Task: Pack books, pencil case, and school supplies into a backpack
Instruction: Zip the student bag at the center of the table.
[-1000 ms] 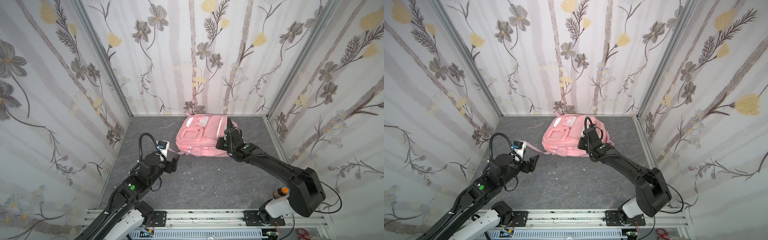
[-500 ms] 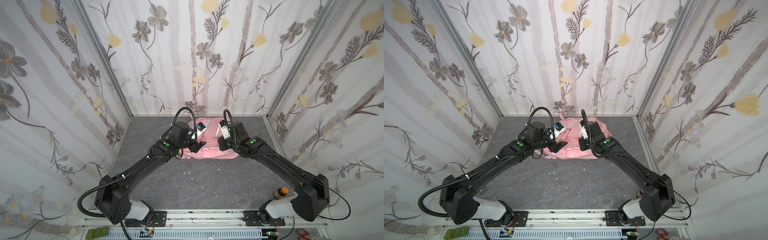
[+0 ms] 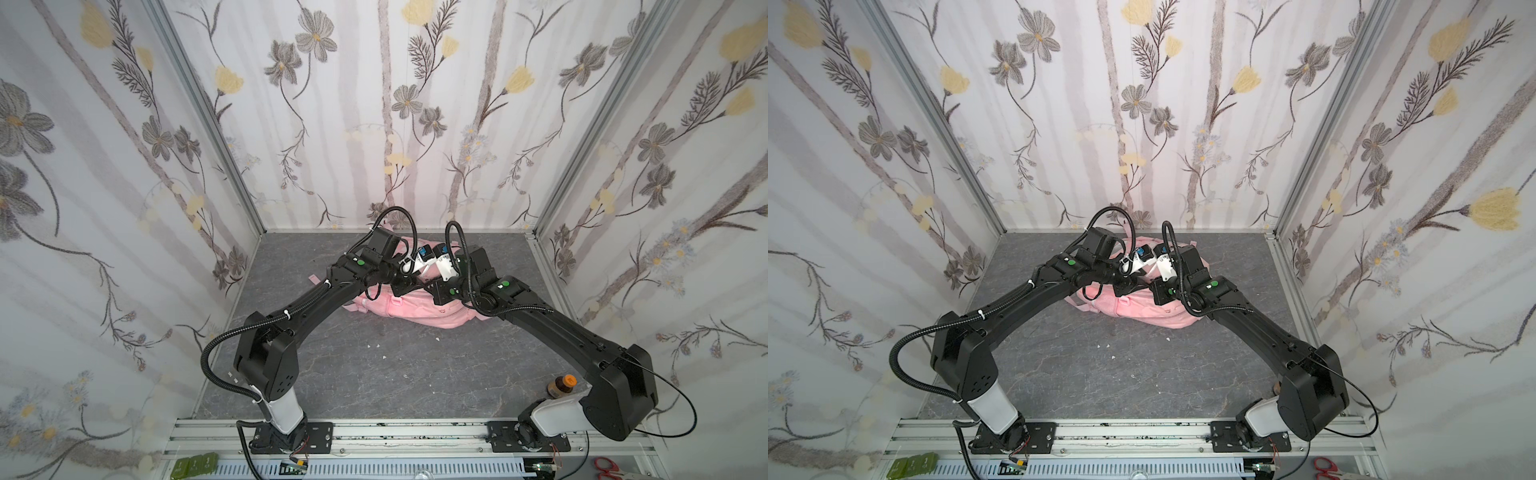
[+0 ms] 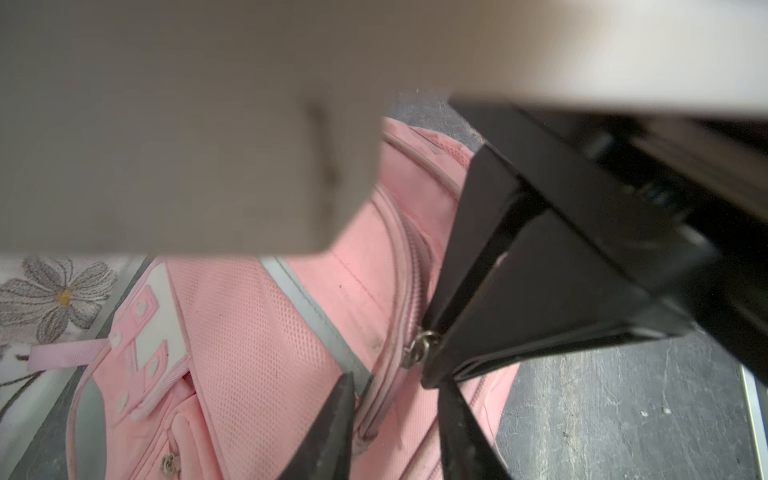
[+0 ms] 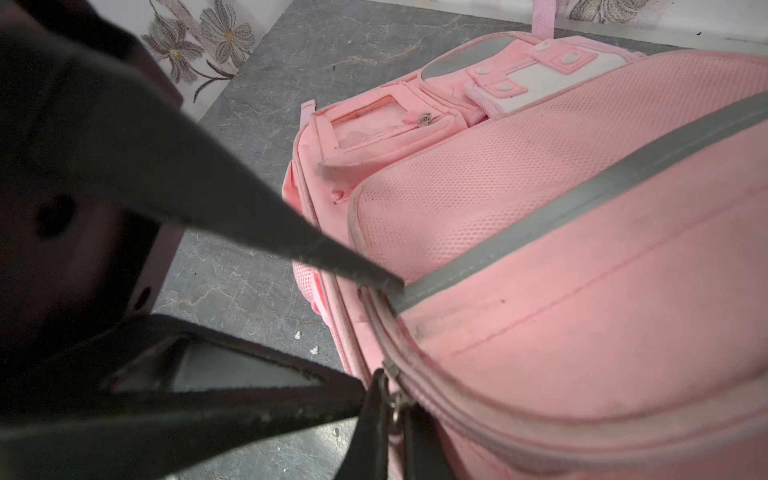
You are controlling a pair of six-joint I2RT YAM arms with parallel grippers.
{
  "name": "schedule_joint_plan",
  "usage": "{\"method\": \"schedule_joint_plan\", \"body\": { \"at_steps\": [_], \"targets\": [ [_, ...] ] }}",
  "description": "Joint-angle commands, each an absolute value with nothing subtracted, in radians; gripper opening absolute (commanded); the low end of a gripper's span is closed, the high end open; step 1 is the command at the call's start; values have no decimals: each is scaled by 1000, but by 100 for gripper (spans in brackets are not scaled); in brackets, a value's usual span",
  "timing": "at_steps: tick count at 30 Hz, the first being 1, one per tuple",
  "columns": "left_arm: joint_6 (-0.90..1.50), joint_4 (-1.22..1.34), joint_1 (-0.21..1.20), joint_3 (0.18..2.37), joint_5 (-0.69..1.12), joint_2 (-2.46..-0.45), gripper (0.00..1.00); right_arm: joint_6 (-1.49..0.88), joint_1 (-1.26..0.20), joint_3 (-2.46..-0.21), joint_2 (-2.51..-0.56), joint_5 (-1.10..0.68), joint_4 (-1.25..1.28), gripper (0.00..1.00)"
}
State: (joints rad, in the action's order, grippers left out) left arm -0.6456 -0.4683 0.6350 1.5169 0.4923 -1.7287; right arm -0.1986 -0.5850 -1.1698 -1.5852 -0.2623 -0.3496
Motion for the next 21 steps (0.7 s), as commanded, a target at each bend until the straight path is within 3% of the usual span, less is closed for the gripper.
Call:
{"method": "schedule_joint_plan", "body": {
  "at_steps": [1,4,10,11,13,14,21],
  "targets": [
    [-699,-476,632,1505,430,-1738,23,-176,-592,-1165,-1557,-433,-233,0],
    [-711,-439,630,1478,403,-1727,5,-188,-589,-1154,-1551,-426,-244,0],
    [-726,-320,627,1380,334,-1683,5,-183,-581,-1125,-1525,-448,-274,0],
    [-728,-313,626,1376,341,-1680,10,-189,-581,-1120,-1519,-452,-275,0],
    [-724,-307,625,1374,370,-1677,45,-196,-582,-1115,-1510,-463,-278,0],
    [-725,-307,627,1374,384,-1677,53,-196,-582,-1115,-1508,-467,-281,0],
    [-737,-310,622,1378,501,-1669,59,-190,-581,-1113,-1509,-442,-298,0]
  ]
}}
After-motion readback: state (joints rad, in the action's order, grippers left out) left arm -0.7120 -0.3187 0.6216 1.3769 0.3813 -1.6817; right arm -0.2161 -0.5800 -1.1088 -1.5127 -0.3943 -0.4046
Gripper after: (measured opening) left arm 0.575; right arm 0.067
